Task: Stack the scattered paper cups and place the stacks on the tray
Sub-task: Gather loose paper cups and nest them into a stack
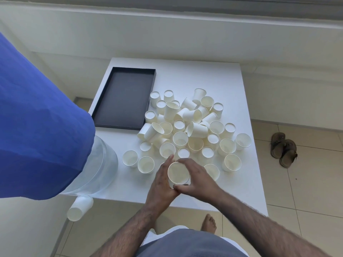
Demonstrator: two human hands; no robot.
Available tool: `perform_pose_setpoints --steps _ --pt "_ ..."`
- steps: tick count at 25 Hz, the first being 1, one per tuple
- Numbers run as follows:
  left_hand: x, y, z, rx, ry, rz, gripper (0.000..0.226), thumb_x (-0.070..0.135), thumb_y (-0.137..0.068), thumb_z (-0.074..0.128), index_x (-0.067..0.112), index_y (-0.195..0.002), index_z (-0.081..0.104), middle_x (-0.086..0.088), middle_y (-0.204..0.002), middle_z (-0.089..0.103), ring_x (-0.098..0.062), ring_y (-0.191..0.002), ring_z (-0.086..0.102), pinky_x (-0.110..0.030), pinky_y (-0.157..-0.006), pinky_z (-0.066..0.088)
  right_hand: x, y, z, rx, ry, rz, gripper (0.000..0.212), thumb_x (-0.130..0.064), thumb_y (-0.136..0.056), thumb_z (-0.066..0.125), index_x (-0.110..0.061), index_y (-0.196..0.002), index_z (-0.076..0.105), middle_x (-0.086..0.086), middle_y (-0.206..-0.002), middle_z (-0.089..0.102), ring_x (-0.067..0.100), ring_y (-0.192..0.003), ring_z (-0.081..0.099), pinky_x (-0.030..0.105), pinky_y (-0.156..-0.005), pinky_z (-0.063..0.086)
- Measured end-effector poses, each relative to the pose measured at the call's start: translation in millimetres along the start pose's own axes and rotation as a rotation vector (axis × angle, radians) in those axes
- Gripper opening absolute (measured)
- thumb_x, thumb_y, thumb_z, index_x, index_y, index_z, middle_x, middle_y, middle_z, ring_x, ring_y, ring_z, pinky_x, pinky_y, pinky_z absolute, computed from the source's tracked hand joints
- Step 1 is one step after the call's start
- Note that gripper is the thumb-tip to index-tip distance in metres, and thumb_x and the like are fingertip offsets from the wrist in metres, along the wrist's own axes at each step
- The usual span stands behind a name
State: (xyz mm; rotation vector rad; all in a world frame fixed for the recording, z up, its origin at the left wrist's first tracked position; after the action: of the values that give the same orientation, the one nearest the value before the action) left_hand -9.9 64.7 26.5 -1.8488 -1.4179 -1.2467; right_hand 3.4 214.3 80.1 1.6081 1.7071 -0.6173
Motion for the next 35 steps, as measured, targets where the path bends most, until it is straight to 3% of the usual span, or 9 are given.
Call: perform_pose_setpoints --steps 2,4,7,11,15,20,24,29,35 --pt "-5.4 2.9 -6.5 0.054 0.033 -0.031 0.083 0.044 -0.074 0.085 0.054 -0.144 0.042 0.026 -0.143 0.056 -0.005 -0.134 0.055 -0.036 -0.104 0.052 1.7 -0.1 8.5 -0.057 -0.071 0.019 0.072 -0.054 -0.077 0.076 -0.029 -0.139 0.052 -0.015 -0.135 0.058 0.006 -0.123 0.055 0.030 -0.104 0.044" --pt "-11.9 8.2 -17.3 0.087 0.014 -0.055 0.067 0.048 -0.074 0.083 0.051 -0.131 0.048 0.023 -0.131 0.062 -0.009 -0.125 0.059 -0.040 -0.098 0.054 17.3 -4.3 4.7 0.043 -0.120 0.089 0.072 -0.067 -0.082 0.068 -0.023 -0.138 0.056 -0.011 -0.134 0.060 0.010 -0.121 0.058 0.032 -0.103 0.046" --pt "-25.5 16.0 -33.5 0.122 -0.014 -0.119 0.063 0.045 -0.071 0.083 0.045 -0.124 0.049 0.022 -0.122 0.062 -0.013 -0.118 0.059 -0.035 -0.093 0.052 46.9 -17.1 -3.3 0.162 0.237 0.189 0.066 -0.059 -0.089 0.068 -0.017 -0.139 0.056 -0.002 -0.135 0.061 0.020 -0.123 0.056 0.039 -0.103 0.043" --pt "-41.3 25.2 -47.1 0.141 -0.019 -0.180 0.064 0.025 -0.075 0.090 0.031 -0.127 0.053 0.013 -0.122 0.063 -0.017 -0.116 0.058 -0.030 -0.091 0.048 64.7 -30.1 25.9 -0.075 0.681 0.194 0.075 -0.065 -0.083 0.067 -0.023 -0.141 0.046 0.003 -0.129 0.057 0.027 -0.116 0.054 0.041 -0.099 0.039" --pt "-47.9 33.3 -55.1 0.144 -0.034 -0.227 0.066 0.025 -0.076 0.090 0.031 -0.129 0.052 0.014 -0.126 0.063 -0.014 -0.120 0.058 -0.032 -0.096 0.050 67.6 -39.5 44.1 -0.075 0.805 0.181 0.077 -0.067 -0.084 0.063 -0.021 -0.142 0.041 0.005 -0.126 0.057 0.030 -0.112 0.056 0.046 -0.097 0.036" --pt "-47.4 35.3 -60.8 0.145 -0.073 -0.227 0.066 0.029 -0.076 0.089 0.034 -0.130 0.051 0.017 -0.126 0.062 -0.013 -0.120 0.057 -0.033 -0.096 0.050 65.5 -48.2 44.2 -0.063 0.850 0.199 0.062 -0.052 -0.089 0.058 -0.021 -0.141 0.041 0.004 -0.120 0.058 0.030 -0.109 0.056 0.046 -0.094 0.038" --pt "-45.1 30.6 -61.9 0.140 -0.074 -0.217 0.067 0.030 -0.076 0.089 0.037 -0.129 0.050 0.018 -0.126 0.061 -0.012 -0.119 0.057 -0.029 -0.093 0.047 51.4 -36.0 25.8 0.003 0.658 0.226 0.062 -0.046 -0.089 0.060 -0.024 -0.145 0.042 0.003 -0.123 0.053 0.028 -0.112 0.054 0.043 -0.092 0.041" --pt "-31.2 18.1 -50.1 0.071 -0.109 -0.156 0.072 0.027 -0.076 0.088 0.032 -0.138 0.051 0.016 -0.133 0.059 -0.011 -0.123 0.055 -0.030 -0.097 0.049 12.4 -7.3 -9.9 0.130 -0.071 0.154 0.068 -0.052 -0.080 0.064 -0.038 -0.144 0.049 -0.011 -0.123 0.048 -0.004 -0.110 0.047 0.022 -0.086 0.043" --pt "-3.7 2.4 -14.5 -0.101 -0.110 -0.048 0.076 0.043 -0.077 0.078 0.044 -0.144 0.043 0.026 -0.140 0.052 -0.003 -0.133 0.049 -0.031 -0.103 0.049 -6.4 6.4 5.2 0.008 -0.109 0.162 0.064 -0.041 -0.088 0.074 -0.038 -0.147 0.047 -0.010 -0.130 0.049 0.003 -0.112 0.054 0.021 -0.093 0.045"
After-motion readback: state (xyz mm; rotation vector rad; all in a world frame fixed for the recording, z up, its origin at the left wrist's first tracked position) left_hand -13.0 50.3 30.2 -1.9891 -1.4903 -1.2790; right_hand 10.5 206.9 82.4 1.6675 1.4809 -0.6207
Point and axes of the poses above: each hand's wrist, its own y-axis away from the middle knuckle, its own z-axis out of the palm, x = y × z, the point moved 6 cm from there along -y, towards the middle knuckle
